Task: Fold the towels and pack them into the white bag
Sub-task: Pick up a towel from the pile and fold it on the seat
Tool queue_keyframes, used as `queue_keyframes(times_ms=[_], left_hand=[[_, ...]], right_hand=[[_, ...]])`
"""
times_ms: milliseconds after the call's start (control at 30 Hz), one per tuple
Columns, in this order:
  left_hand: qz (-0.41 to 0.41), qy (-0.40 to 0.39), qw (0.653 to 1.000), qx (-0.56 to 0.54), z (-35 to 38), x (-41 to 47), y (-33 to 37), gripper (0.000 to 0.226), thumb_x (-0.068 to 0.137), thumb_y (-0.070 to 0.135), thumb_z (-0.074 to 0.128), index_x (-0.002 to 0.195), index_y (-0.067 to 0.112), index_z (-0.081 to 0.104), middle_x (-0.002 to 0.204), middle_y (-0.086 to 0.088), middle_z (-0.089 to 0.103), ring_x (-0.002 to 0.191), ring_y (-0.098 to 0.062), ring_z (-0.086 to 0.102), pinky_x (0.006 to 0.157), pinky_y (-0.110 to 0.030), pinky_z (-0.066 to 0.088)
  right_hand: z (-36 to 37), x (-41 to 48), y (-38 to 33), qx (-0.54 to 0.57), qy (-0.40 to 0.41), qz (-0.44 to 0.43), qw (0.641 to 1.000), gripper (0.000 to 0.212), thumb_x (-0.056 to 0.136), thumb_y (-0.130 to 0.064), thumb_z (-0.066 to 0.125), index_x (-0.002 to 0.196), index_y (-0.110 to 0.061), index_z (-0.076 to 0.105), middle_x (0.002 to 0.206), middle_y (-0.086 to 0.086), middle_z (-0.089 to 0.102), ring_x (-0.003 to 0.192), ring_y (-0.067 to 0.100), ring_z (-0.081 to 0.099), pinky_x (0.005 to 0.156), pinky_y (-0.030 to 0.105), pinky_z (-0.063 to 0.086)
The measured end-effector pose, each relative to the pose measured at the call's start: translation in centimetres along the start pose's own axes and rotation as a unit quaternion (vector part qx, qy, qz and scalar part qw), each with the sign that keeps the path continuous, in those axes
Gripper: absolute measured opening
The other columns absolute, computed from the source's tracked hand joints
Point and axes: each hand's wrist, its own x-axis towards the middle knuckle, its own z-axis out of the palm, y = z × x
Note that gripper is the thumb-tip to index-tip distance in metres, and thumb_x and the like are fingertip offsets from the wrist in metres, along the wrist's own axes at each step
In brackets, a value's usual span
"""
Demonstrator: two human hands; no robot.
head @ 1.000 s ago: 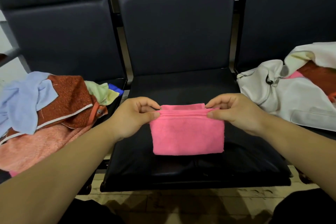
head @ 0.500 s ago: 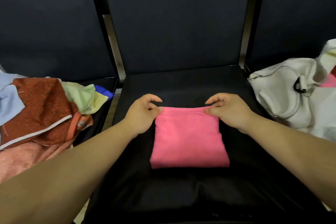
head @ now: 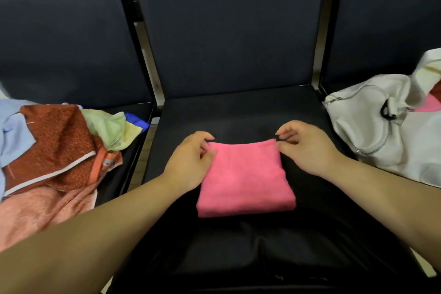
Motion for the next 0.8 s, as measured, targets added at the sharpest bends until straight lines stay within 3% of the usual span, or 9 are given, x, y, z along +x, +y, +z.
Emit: queue_keyframes(times_ms=[100, 167, 267, 333, 433, 533, 633, 700, 800], left_hand=[[0.1, -0.073, 0.992, 0.024, -0.5, -2.4, 0.8, 0.025, 0.094, 0.024, 0.067, 0.118, 0.03, 0.064, 0.092, 0.016, 0.063, 0.087, -0.002, 0.061, 0.082, -0.023, 0.05], [0.153, -0.126, 0.979, 0.045, -0.5, -3.8, 0.8, 0.03, 0.093, 0.026, 0.066, 0.122, 0.03, 0.064, 0.095, 0.017, 0.067, 0.09, -0.003, 0.063, 0.084, -0.028, 0.053], [0.178, -0.2, 0.957, 0.109, -0.2, -5.3, 0.2, 0.048, 0.093, 0.04, 0.062, 0.14, 0.033, 0.054, 0.128, 0.014, 0.064, 0.117, -0.005, 0.058, 0.102, -0.026, 0.047], [0.174, -0.229, 0.949, 0.13, -0.1, -6.3, -0.3, 0.057, 0.093, 0.044, 0.062, 0.147, 0.033, 0.047, 0.145, 0.012, 0.053, 0.133, -0.005, 0.047, 0.111, -0.022, 0.036], [0.165, -0.24, 0.949, 0.118, -0.3, -7.8, -0.6, 0.063, 0.093, 0.045, 0.064, 0.151, 0.038, 0.039, 0.153, 0.016, 0.044, 0.139, -0.002, 0.039, 0.114, -0.017, 0.028], [0.126, -0.241, 0.959, 0.085, -0.8, -9.1, -0.6, 0.066, 0.091, 0.042, 0.069, 0.15, 0.041, 0.04, 0.149, 0.019, 0.049, 0.136, -0.002, 0.045, 0.115, -0.024, 0.035], [0.077, -0.246, 0.966, 0.032, -1.5, -10.1, -0.8, 0.072, 0.085, 0.03, 0.077, 0.146, 0.045, 0.042, 0.137, 0.019, 0.059, 0.126, 0.002, 0.053, 0.107, -0.018, 0.039], [0.054, -0.241, 0.969, -0.006, -1.8, -10.6, -0.9, 0.072, 0.082, 0.019, 0.078, 0.14, 0.046, 0.047, 0.128, 0.019, 0.063, 0.118, 0.004, 0.058, 0.104, -0.019, 0.043], [0.033, -0.221, 0.972, -0.075, -1.9, -10.9, -0.7, 0.067, 0.078, 0.016, 0.074, 0.134, 0.044, 0.051, 0.109, 0.011, 0.069, 0.105, -0.007, 0.066, 0.102, -0.035, 0.05]], right_hand=[[0.4, -3.1, -0.9, -0.041, -0.077, -0.101, 0.991, 0.031, 0.079, -0.013, 0.082, 0.086, -0.038, 0.066, 0.086, -0.014, 0.068, 0.082, 0.002, 0.066, 0.073, 0.015, 0.048], [0.7, -5.1, -1.3, -0.07, -0.145, -0.148, 0.976, 0.025, 0.079, -0.019, 0.083, 0.098, -0.033, 0.072, 0.09, -0.021, 0.067, 0.088, 0.0, 0.065, 0.077, 0.015, 0.051], [1.1, -6.8, -0.9, -0.169, -0.224, -0.179, 0.943, 0.041, 0.084, -0.04, 0.076, 0.123, -0.033, 0.067, 0.115, -0.02, 0.067, 0.105, 0.001, 0.061, 0.094, 0.022, 0.048], [1.7, -7.8, -0.4, -0.209, -0.231, -0.182, 0.933, 0.052, 0.088, -0.045, 0.071, 0.138, -0.036, 0.059, 0.135, -0.018, 0.062, 0.122, 0.005, 0.055, 0.105, 0.02, 0.041], [2.7, -8.7, 0.3, -0.211, -0.198, -0.182, 0.94, 0.048, 0.094, -0.039, 0.066, 0.141, -0.039, 0.057, 0.141, -0.019, 0.059, 0.128, 0.008, 0.055, 0.105, 0.02, 0.037], [2.3, -8.9, 0.5, -0.182, -0.191, -0.147, 0.953, 0.04, 0.095, -0.034, 0.067, 0.133, -0.041, 0.064, 0.134, -0.021, 0.064, 0.124, 0.002, 0.058, 0.107, 0.022, 0.043], [1.2, -9.1, 0.0, -0.049, -0.226, -0.073, 0.97, 0.034, 0.092, -0.024, 0.074, 0.124, -0.037, 0.071, 0.123, -0.019, 0.07, 0.115, -0.008, 0.061, 0.107, 0.019, 0.044], [0.6, -9.2, -0.2, 0.03, -0.234, -0.022, 0.972, 0.032, 0.09, -0.02, 0.077, 0.118, -0.035, 0.074, 0.116, -0.014, 0.073, 0.111, -0.006, 0.064, 0.106, 0.021, 0.046], [0.1, -9.5, -0.5, 0.083, -0.216, 0.018, 0.973, 0.026, 0.088, -0.021, 0.078, 0.11, -0.035, 0.076, 0.102, -0.009, 0.077, 0.101, 0.002, 0.07, 0.1, 0.026, 0.051]])
